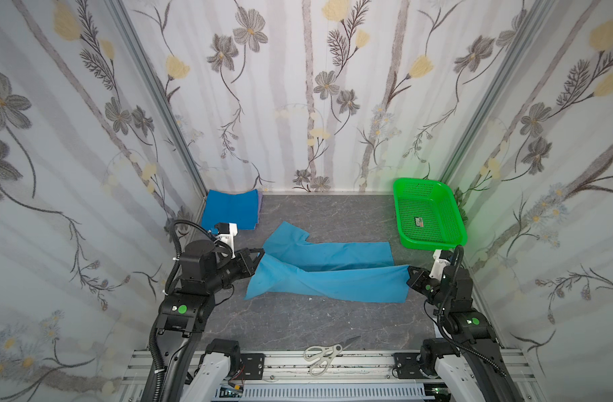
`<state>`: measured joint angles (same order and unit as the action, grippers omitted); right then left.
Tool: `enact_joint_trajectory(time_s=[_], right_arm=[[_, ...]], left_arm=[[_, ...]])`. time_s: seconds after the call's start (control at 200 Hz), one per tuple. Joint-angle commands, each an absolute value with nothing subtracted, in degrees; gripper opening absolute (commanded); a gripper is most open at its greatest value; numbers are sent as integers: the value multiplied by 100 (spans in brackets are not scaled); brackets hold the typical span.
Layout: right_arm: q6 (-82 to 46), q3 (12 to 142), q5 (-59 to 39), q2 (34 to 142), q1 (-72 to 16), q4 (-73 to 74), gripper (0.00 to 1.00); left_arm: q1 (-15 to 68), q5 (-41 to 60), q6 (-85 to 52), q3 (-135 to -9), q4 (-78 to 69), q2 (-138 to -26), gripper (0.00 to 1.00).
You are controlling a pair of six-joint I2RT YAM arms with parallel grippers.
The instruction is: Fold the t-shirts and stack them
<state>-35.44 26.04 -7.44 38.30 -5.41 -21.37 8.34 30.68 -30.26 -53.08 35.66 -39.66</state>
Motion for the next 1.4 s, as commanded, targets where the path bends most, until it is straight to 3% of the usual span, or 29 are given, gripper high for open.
enact_joint_trajectory(time_s=[0.0,0.385,0.67,1.159,1.394], right_arm=[[-3679,2521,-806,3925,-556,-1924,0],[-3493,2254,-1251,5177,-597,-833,0],[-3461,2293,-1475,6840,-664,-59,0],[-3752,3662,-57,9657,-1720,-428,0],[-3666,4962,191,10539,-1719,-932,0]], left_arm=[[852,3000,-3255,-5089,3882,-3918,0],[844,2063,-3190,-4440,3260,-4638,0],[756,2115,-3188,-4511,2057,-6252,0],[870,1399,-3385,-4218,1212,-8240,0],[870,995,-3444,-4961,1112,-9315,0]])
